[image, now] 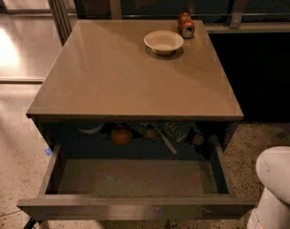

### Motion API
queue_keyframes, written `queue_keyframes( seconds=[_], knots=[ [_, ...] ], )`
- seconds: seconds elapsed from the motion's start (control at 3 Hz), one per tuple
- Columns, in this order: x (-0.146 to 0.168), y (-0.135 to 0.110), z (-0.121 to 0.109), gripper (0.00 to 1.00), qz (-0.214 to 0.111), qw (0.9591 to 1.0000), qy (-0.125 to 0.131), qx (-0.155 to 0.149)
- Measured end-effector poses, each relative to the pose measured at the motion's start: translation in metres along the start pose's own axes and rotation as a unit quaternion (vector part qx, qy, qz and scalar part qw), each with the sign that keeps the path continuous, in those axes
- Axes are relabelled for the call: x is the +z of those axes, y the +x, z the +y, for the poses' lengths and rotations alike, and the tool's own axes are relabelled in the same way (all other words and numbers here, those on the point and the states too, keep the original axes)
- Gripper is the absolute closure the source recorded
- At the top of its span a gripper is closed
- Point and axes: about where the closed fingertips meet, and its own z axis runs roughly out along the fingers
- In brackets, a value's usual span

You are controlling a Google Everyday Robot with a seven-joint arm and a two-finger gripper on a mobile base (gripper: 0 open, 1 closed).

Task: Close top drawer

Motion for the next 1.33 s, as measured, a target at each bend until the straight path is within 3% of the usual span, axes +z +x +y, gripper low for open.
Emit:
queue_keyframes(
  seconds=[0.33, 0.67, 1.33],
  knots=[
    [0.008, -0.011, -0.017, 1.00, -0.035, 0.9994, 0.007, -0.002],
    [0.008, -0.011, -0.017, 1.00, -0.035, 0.9994, 0.007, -0.002],
    [0.011, -0.027, -0.035, 1.00, -0.101, 0.9942, 0.036, 0.006]
  ],
)
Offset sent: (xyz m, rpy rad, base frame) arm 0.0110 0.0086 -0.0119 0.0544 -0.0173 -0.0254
